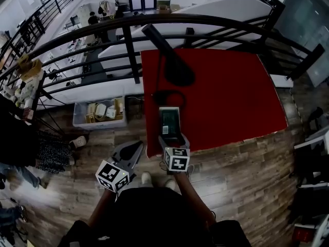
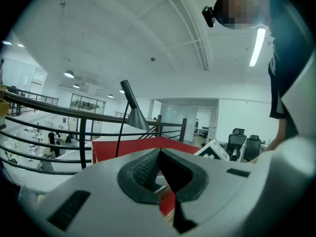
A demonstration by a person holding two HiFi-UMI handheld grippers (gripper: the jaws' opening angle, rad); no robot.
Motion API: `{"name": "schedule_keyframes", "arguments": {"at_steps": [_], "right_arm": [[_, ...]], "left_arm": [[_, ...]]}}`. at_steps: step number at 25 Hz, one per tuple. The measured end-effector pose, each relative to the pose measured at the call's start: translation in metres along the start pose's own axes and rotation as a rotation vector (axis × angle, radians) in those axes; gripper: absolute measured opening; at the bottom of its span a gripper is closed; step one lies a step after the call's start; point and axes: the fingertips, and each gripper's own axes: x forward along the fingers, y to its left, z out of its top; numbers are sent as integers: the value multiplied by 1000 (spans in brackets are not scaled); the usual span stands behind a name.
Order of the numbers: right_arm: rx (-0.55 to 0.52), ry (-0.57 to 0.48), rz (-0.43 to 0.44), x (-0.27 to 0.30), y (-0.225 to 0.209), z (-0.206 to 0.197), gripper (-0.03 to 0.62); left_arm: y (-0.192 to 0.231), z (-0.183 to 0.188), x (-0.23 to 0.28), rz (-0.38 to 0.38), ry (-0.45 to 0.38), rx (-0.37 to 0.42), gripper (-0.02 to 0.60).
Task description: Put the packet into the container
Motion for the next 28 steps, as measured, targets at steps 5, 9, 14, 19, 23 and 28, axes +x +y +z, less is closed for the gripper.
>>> {"name": "schedule_keyframes", "arguments": {"at_steps": [5,9,14,19,23,28], "right_arm": [[-97,-223,180,-72,31,55,35],[-75,-341,317,-109,49,83,23],[-129,-394,342,-136,54,99,21],[-171,-416,360,-142,58,100,21],[-150,-430,381,-145,59,106,21],[-159,-423,376,-143,57,104,21]], "left_arm": [[-4,17,2,-1,-54,-21,8],[-8,30,3,-15,-116,-35,8],[-20,42,3,-42,-141,-56,8],[-23,39,1,-60,-155,-39,8],[-27,49,2,-55,-137,-39,8],[-29,38,3,-73,-133,-41,8]]}}
